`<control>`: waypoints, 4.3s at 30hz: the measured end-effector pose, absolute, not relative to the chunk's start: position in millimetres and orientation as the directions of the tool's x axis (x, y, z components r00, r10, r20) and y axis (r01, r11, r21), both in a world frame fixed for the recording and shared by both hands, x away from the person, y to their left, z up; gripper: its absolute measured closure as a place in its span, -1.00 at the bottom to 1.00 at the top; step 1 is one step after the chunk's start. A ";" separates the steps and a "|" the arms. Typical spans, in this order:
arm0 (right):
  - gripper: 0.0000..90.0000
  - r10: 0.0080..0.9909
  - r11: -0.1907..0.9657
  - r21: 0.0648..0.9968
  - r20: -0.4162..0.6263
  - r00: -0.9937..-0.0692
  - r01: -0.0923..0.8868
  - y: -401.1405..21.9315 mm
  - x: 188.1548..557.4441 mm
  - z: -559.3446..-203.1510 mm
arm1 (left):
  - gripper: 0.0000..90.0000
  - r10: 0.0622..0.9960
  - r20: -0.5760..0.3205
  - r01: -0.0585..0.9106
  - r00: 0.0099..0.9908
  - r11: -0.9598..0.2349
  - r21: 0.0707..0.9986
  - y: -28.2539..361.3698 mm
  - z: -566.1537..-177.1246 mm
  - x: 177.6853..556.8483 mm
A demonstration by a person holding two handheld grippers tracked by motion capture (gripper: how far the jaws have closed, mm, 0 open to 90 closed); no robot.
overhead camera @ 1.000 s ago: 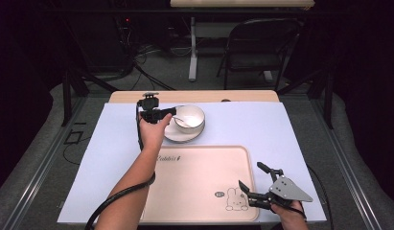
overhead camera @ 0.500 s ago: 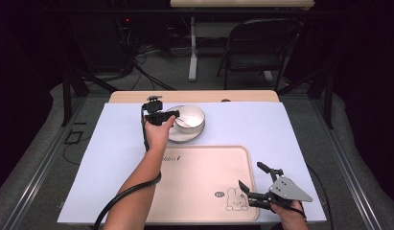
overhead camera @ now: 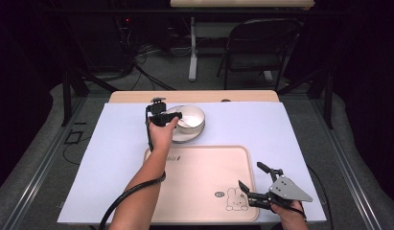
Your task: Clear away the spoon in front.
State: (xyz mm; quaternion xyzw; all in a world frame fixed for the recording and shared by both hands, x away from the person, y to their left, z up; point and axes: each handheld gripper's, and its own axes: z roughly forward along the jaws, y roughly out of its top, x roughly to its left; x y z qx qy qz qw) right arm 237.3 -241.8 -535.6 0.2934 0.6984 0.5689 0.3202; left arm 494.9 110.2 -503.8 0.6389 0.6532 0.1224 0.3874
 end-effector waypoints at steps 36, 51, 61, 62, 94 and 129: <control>-0.69 0.769 0.180 0.983 -0.111 -0.630 0.046 -241.0 236.7 -535.7 | 0.28 0.923 -0.372 0.711 0.104 0.192 0.676 98.1 -518.2 499.0; -0.69 0.766 0.182 0.982 -0.111 -0.633 0.047 -240.8 237.0 -535.8 | 0.53 0.937 -0.327 0.664 0.120 0.170 0.729 105.5 -509.3 495.7; -0.69 0.763 0.184 0.982 -0.112 -0.636 0.047 -240.7 237.1 -535.9 | 0.74 0.945 -0.292 0.632 0.144 0.139 0.762 107.2 -497.2 493.0; -0.69 0.763 0.184 0.982 -0.112 -0.636 0.048 -240.6 237.1 -535.9 | 0.75 0.945 -0.288 0.632 0.153 0.130 0.764 107.5 -496.5 492.8; -0.69 0.763 0.187 0.981 -0.116 -0.636 0.047 -240.2 237.6 -535.8 | 0.88 0.929 -0.276 0.603 0.249 0.074 0.794 103.2 -455.6 487.6; -0.69 0.765 0.189 0.981 -0.114 -0.634 0.052 -239.8 238.1 -536.3 | 0.88 0.920 -0.272 0.603 0.282 0.051 0.796 128.0 -423.2 466.3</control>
